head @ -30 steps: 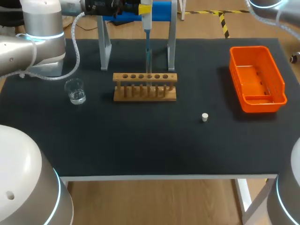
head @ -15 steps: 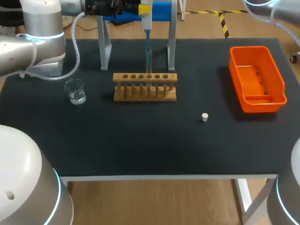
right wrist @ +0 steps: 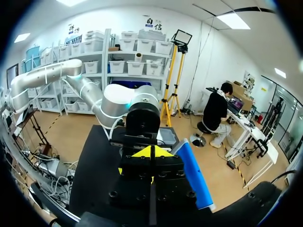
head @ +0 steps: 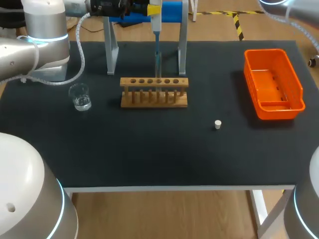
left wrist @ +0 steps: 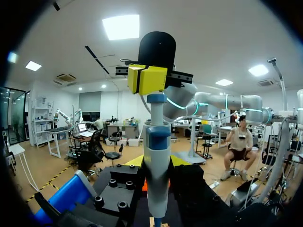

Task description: Invert the test tube, pick up the pipette, mount the tip to pipette, aspirate from beaker and dispense into the tube, eject the tip, return the pipette, and cap with the stopper.

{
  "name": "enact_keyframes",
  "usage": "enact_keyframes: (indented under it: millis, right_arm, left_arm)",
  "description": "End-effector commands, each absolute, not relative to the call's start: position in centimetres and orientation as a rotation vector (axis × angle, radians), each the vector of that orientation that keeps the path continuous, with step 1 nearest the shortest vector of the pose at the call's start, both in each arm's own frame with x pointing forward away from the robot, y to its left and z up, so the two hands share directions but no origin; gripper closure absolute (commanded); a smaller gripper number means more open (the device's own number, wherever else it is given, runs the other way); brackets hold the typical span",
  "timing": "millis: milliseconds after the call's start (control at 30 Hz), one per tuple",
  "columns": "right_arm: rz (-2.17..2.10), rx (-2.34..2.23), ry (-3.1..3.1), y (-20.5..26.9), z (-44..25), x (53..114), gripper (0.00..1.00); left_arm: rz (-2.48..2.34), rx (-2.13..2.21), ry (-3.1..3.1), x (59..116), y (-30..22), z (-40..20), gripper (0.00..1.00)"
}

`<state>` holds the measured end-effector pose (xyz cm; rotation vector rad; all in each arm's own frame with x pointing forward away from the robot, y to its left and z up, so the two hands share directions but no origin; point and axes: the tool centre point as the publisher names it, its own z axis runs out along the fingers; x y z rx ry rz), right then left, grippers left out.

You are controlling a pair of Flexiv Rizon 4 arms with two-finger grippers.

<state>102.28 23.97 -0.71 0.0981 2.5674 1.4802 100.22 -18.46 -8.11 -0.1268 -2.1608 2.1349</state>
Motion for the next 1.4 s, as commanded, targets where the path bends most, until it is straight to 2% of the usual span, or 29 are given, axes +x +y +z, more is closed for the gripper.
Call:
enact_keyframes:
  millis: [33, 1400]
  right_arm:
    - [1.474, 0.099, 2.576, 24.0, -0.9, 102.4, 1.0]
    - [1.453, 0.103, 2.631, 24.1, -3.9, 101.9, 1.0]
  left_arm:
    - [2.134, -0.134, -2.157, 100.4, -18.4, -8.1, 1.0]
    - [2.134, -0.134, -2.157, 100.4, -18.4, -8.1, 1.0]
